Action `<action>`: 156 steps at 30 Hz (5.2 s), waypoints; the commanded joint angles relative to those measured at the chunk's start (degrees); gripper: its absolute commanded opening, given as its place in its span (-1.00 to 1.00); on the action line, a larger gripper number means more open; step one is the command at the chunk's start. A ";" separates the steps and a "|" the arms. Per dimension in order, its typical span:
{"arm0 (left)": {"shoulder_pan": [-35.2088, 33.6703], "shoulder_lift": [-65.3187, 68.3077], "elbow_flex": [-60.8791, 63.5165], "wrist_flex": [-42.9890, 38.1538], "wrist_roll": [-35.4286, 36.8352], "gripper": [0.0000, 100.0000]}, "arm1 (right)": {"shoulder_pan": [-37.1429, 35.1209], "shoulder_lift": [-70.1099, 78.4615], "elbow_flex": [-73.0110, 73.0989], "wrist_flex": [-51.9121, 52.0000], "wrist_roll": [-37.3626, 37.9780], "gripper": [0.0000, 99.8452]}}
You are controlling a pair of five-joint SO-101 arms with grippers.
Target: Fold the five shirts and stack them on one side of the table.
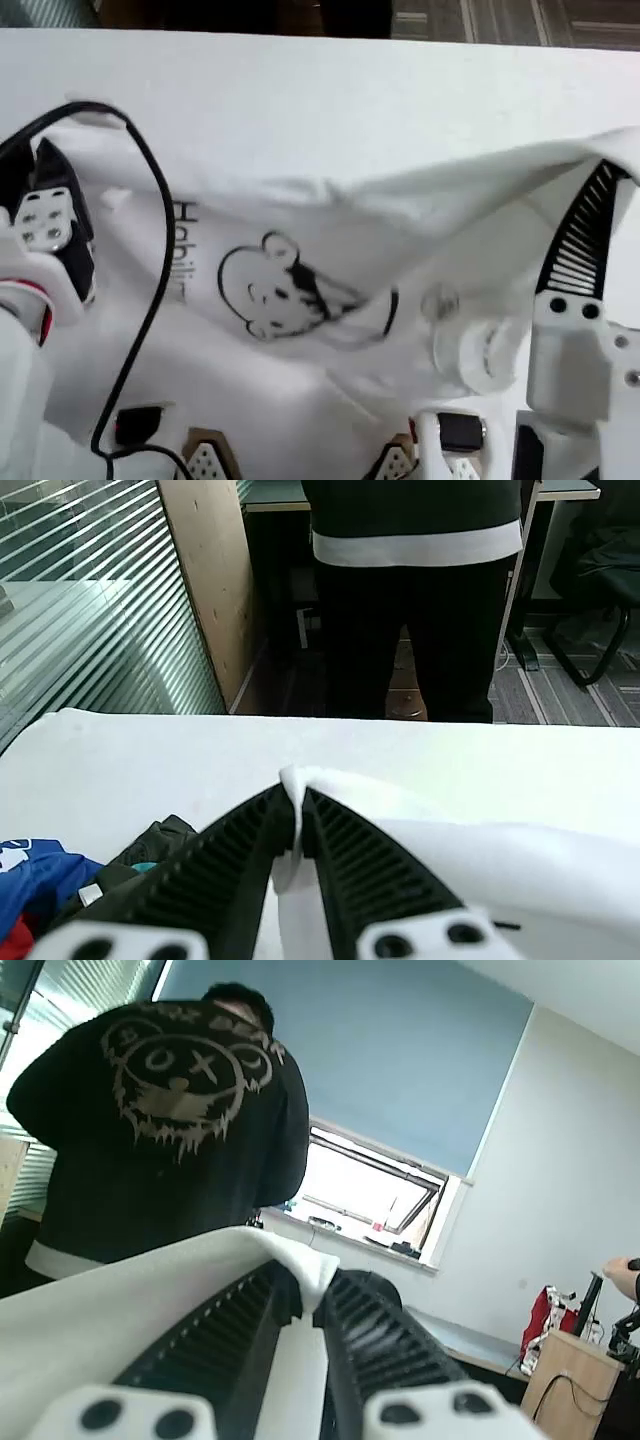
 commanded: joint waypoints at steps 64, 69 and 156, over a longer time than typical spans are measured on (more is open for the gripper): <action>-4.57 -22.59 66.51 -32.79 -3.43 -0.95 | -41.01 55.08 54.42 7.52 7.82 -0.51; -4.57 -22.59 66.51 -32.79 -3.43 -0.95 | -41.01 63.25 54.15 4.53 10.37 -0.51; -4.48 -22.51 93.67 -58.29 -3.52 -0.95 | -44.18 53.05 46.77 12.62 -0.79 -0.60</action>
